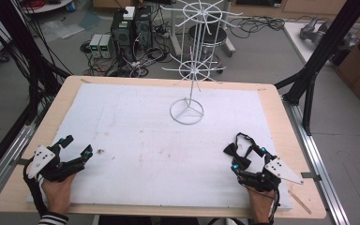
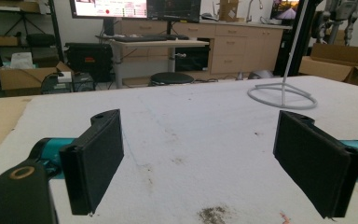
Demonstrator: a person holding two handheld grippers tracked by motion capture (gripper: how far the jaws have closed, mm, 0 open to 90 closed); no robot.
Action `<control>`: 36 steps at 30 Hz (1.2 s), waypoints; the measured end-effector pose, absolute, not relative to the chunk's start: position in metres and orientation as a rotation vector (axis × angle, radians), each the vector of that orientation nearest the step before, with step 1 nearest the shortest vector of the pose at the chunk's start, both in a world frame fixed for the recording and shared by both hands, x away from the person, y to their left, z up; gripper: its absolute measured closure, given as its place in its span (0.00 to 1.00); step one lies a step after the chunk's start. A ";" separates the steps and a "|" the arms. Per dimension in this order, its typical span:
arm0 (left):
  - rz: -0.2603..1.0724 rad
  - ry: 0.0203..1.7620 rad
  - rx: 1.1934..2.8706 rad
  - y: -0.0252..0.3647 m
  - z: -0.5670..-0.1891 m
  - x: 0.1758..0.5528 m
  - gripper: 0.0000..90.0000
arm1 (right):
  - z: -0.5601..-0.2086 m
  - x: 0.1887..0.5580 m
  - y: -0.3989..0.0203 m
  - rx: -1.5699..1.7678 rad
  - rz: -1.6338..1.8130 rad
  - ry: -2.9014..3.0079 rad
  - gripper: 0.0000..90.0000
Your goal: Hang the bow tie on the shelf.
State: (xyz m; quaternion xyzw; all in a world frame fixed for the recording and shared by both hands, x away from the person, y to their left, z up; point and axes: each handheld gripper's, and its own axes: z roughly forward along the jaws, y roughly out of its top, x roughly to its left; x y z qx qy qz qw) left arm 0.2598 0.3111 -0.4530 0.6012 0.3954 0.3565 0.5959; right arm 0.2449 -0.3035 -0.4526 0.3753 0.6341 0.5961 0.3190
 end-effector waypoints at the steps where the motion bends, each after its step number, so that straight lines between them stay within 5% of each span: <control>1: 0.828 0.918 1.396 0.311 -0.453 0.260 0.18 | -0.453 0.245 -0.304 0.981 1.564 1.665 0.04; 36: 0.826 0.906 1.390 0.311 -0.453 0.259 0.18 | -0.450 0.253 -0.309 1.068 1.593 1.716 0.04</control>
